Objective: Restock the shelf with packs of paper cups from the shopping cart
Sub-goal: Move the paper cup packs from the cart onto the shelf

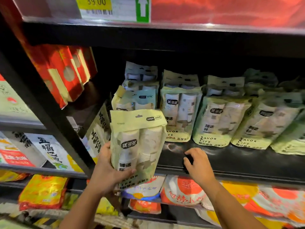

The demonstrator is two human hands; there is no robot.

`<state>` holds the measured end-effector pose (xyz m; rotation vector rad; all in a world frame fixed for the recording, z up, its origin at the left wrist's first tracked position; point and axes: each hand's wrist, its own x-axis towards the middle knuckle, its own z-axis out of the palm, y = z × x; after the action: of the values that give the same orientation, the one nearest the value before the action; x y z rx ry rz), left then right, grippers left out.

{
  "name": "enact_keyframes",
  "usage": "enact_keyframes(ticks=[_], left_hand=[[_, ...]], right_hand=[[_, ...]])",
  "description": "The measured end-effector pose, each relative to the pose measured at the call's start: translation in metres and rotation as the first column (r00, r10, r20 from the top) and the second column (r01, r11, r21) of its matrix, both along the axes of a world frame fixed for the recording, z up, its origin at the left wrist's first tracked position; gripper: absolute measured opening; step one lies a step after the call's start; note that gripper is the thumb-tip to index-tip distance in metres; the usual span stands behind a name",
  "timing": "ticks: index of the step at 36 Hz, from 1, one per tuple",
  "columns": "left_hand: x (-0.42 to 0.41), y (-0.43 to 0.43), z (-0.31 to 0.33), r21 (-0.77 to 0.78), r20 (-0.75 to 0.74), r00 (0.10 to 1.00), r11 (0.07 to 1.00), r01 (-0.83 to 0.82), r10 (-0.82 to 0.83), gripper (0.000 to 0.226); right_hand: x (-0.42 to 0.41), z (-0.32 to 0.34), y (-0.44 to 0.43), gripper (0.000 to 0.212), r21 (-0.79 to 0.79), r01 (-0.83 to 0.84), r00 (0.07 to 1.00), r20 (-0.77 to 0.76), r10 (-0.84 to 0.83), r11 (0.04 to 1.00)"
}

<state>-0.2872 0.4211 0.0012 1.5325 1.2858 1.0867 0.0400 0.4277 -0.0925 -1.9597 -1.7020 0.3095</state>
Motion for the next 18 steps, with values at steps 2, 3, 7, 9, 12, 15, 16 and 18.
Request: enact_keyframes(ticks=[2, 3, 7, 9, 12, 15, 16, 18], left_hand=[[0.000, 0.007, 0.008, 0.024, 0.000, 1.000, 1.000, 0.003, -0.003, 0.088], [-0.001, 0.011, 0.008, 0.011, 0.020, 1.000, 1.000, -0.006, 0.006, 0.089], [0.003, 0.024, -0.003, -0.076, 0.053, 0.997, 0.996, -0.044, 0.048, 0.084], [0.004, 0.031, -0.015, -0.114, 0.029, 0.998, 0.992, -0.045, 0.049, 0.076], [-0.001, 0.038, -0.034, -0.161, 0.039, 0.995, 0.983, -0.086, 0.094, 0.077], [-0.003, 0.045, -0.036, -0.154, 0.033, 0.992, 0.981, -0.116, 0.123, 0.081], [-0.004, 0.049, -0.037, -0.145, 0.025, 0.992, 0.983, -0.115, 0.120, 0.081], [-0.006, 0.055, -0.036, -0.134, -0.015, 0.993, 0.984, -0.120, 0.119, 0.077]], right_hand=[[0.001, -0.001, 0.000, 0.016, -0.008, 0.000, 1.000, -0.012, 0.000, 1.000], [0.000, -0.001, 0.000, 0.017, -0.009, 0.005, 1.000, -0.020, -0.005, 1.000], [-0.001, -0.001, 0.000, 0.019, -0.002, 0.012, 1.000, -0.020, -0.012, 1.000], [-0.002, -0.001, 0.000, 0.020, 0.002, 0.012, 1.000, -0.014, -0.012, 1.000], [-0.004, -0.002, 0.000, 0.020, 0.006, 0.019, 1.000, 0.000, -0.019, 1.000], [-0.005, -0.002, 0.000, 0.020, 0.014, 0.020, 1.000, 0.012, -0.020, 1.000], [-0.005, -0.001, 0.000, 0.020, 0.011, 0.020, 1.000, 0.012, -0.020, 1.000], [-0.007, 0.000, 0.001, 0.020, 0.009, 0.023, 1.000, 0.009, -0.023, 1.000]])
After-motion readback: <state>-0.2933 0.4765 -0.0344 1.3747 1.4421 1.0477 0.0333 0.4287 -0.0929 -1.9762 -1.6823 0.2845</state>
